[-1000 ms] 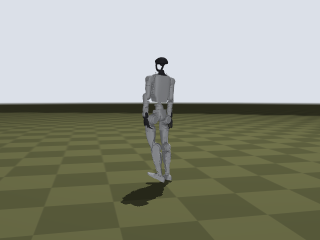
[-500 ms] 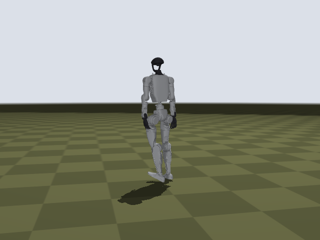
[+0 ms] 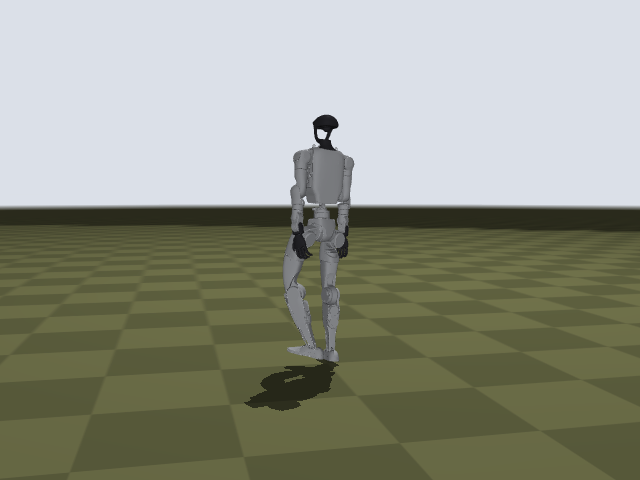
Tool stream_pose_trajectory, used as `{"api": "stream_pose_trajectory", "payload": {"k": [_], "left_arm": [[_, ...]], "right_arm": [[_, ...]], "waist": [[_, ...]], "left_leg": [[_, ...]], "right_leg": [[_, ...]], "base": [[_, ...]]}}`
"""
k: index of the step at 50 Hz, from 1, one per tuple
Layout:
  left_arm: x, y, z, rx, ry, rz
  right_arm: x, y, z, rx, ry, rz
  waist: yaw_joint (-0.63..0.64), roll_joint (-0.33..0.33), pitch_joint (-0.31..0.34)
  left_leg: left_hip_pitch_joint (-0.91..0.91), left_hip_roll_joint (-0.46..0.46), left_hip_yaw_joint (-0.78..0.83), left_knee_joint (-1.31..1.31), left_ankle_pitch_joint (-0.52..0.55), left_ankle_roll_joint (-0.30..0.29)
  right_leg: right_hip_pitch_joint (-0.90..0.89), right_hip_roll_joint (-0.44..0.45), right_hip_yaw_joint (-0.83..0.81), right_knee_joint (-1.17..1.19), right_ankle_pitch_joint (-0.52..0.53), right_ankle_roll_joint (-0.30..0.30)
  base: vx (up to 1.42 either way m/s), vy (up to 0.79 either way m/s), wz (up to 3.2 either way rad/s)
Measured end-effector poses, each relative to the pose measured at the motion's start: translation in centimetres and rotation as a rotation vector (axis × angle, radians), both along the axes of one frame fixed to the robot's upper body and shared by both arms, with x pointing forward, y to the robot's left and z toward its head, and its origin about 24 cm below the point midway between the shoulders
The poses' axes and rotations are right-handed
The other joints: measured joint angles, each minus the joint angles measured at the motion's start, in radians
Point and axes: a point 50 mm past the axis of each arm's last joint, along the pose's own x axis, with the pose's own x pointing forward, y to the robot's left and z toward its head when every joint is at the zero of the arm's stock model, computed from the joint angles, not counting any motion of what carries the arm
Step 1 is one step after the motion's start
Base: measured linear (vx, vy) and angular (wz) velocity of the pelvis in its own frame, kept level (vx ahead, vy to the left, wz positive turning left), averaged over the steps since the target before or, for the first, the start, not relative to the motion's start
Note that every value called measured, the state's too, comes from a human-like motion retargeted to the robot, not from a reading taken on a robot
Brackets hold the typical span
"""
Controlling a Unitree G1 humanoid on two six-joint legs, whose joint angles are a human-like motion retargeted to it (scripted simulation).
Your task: In place motions
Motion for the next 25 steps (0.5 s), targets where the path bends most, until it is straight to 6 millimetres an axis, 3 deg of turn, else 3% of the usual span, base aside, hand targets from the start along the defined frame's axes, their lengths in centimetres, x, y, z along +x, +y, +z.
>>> {"api": "stream_pose_trajectory", "payload": {"k": [4, 7, 11, 18, 25], "left_arm": [[-0.8, -0.5, 0.2, -0.029, 0.026, 0.082], [-2.0, -0.9, 0.4, -0.056, 0.049, 0.125], [-3.9, -1.8, 0.8, -0.094, 0.101, 0.14], [-5.8, -1.9, 1.3, -0.124, 0.155, 0.073], [-5.4, -1.5, 1.1, -0.114, 0.133, 0.061]], "right_arm": [[4.5, 2.0, 0.5, 0.077, -0.135, 0.057], [8.2, 3.4, 1.3, 0.122, -0.252, 0.104], [11.6, 5.1, 2.5, 0.144, -0.377, 0.126], [14.8, 6.6, 4.0, 0.194, -0.473, 0.131], [14.9, 6.8, 4.0, 0.197, -0.473, 0.103]], "waist": [[0.051, -0.025, 0.054], [0.117, -0.053, 0.102], [0.162, -0.075, 0.125], [0.213, -0.092, 0.149], [0.207, -0.089, 0.136]], "left_leg": [[-0.191, 0.054, -0.029, 0.308, 0.231, 0.07], [-0.288, 0.126, 0.033, 0.508, 0.201, 0.123], [-0.437, 0.111, 0.01, 0.679, 0.132, 0.13], [-0.556, 0.121, 0.012, 0.829, 0.091, 0.139], [-0.508, 0.123, -0.002, 0.821, 0.091, 0.132]], "right_leg": [[0.015, -0.002, 0.012, -0.001, 0.01, -0.013], [0.045, 0.003, 0.014, -0.009, 0.021, -0.036], [0.048, -0.007, 0.042, -0.006, 0.029, -0.051], [0.054, -0.01, 0.08, 0.002, 0.028, -0.074], [0.054, -0.015, 0.061, -0.002, 0.025, -0.07]], "base": [[-0.04, -0.08, 0.13], [0.03, -0.09, -0.34], [0.0, -0.05, -0.3], [0.02, -0.01, -0.11], [0.0, 0.0, 0.06]]}}
